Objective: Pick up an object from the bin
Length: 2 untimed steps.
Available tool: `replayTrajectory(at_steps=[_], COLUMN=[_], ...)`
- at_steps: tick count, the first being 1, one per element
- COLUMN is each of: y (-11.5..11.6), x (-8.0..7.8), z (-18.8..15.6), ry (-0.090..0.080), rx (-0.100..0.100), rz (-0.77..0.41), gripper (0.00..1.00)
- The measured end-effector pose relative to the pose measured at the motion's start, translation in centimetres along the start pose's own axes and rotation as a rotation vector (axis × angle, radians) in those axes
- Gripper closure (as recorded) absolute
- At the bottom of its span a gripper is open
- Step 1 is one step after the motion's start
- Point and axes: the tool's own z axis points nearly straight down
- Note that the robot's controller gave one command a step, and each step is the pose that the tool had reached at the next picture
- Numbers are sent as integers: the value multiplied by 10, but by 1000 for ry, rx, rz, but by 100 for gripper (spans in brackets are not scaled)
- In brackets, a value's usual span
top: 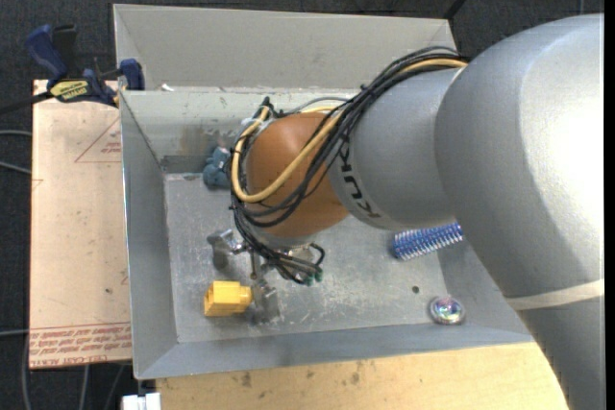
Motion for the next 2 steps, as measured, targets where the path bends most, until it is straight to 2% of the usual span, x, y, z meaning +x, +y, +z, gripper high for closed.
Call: replayTrajectory(at_steps=[1, 2], y=[37, 36], x=[13, 14], z=[-1, 0], ry=[-11, -5], rx=[2, 1], rz=[-36, -30], gripper=[0, 100])
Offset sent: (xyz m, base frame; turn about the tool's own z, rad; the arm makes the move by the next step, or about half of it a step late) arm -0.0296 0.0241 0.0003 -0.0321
